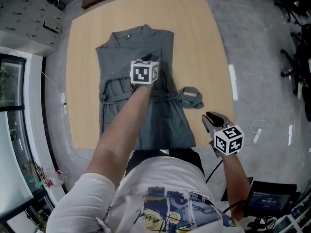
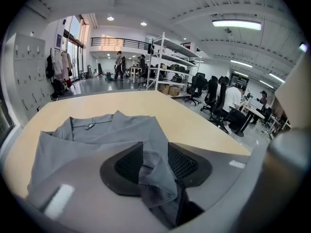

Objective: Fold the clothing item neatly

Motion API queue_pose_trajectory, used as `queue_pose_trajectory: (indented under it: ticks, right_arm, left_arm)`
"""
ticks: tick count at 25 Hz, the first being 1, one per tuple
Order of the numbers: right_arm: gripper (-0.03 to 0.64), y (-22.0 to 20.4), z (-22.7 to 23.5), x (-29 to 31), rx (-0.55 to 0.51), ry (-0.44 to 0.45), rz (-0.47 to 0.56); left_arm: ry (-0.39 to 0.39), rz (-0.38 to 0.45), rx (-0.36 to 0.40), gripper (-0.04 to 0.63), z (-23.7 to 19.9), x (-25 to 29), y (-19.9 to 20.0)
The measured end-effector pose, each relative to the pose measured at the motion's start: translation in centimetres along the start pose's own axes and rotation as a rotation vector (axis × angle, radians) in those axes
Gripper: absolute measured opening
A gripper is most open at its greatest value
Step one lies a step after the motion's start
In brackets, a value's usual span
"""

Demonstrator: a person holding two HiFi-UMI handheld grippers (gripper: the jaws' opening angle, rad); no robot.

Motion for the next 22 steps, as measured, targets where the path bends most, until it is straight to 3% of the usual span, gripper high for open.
queue_pose_trajectory:
  ticks: [12,18,22]
  right_arm:
    - [0.077,0.4,-1.1,2.9,-0.059,0.056,-0.015]
    - [0.076,-0.2,-4.5,4.6,-0.131,0.084,-0.037]
    - [0.076,-0.3,-4.7,5.3,-0.180,0.105,-0.064]
  left_arm:
    - [-0.062,0.091,-0.024,0.169,-1.3,-5.4,-1.1]
    - [-0.077,0.117,-0.054,0.168,-3.2,-12.3,-6.0]
    - [-0.115,0.116,-0.057,0.168,-2.9,-14.0,-8.5]
Point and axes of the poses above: the fingertips, and each gripper's own axes: x forward along the fingers, z to its right, y out of its top, the point moved 7 cm from there along -x, backward along the fingers, and after that the axes turned 7 degrees about -z, right-handed, at the moved point
